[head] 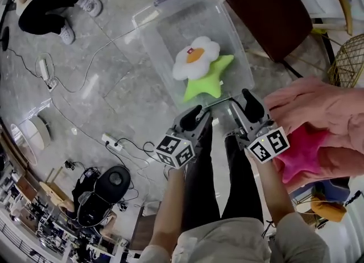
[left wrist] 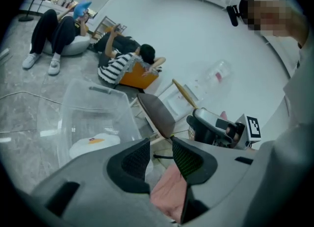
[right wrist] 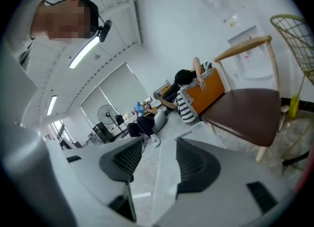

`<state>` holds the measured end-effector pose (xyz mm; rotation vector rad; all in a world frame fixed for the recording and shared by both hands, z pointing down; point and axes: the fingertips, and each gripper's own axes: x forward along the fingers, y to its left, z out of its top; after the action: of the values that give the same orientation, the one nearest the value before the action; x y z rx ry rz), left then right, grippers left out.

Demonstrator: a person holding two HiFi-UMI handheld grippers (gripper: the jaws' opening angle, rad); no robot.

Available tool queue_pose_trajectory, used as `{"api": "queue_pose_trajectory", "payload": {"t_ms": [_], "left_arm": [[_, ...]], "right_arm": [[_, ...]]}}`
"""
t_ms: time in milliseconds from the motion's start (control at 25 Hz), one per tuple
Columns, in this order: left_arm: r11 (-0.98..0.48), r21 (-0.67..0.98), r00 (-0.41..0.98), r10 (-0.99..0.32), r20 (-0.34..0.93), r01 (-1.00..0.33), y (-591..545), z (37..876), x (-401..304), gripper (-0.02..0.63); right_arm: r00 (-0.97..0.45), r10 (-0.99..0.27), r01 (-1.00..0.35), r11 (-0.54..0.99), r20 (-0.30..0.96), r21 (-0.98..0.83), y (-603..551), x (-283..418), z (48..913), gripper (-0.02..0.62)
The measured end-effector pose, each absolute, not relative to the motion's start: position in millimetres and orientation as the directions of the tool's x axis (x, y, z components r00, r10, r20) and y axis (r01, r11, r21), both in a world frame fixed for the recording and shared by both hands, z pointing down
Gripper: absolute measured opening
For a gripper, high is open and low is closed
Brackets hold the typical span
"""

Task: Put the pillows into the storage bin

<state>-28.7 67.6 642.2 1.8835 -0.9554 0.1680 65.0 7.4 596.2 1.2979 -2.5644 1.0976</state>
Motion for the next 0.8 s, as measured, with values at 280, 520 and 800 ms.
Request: {"api": "queue_pose_trajectory", "payload": {"t_ms": [280, 520, 800], "left_arm": [[-0.344, 0.710, 0.774, -0.436, 0.459, -0.615, 96.1, 611.9, 85.1, 0.138], [-0.484, 0.690, 0.843, -0.308, 0.441, -0.538, 125.8, 588.4, 182.8, 0.138], [-0.648, 0.647, 0.895, -0.129, 0.427, -0.402, 170.5, 574.1, 314.0, 0.138]], "right_arm": [[-0.586, -0.741, -0.763, 0.367, 0.329, -0.531, 59.2, 154.6, 548.4, 0.212], [-0.471, -0.804, -0.821, 0.249, 0.363, -0.514, 114.2, 241.5, 540.7, 0.213], [-0.335, -0.855, -0.854, 0.099, 0.396, -0.510, 184.4, 350.9, 546.3, 0.218]]}}
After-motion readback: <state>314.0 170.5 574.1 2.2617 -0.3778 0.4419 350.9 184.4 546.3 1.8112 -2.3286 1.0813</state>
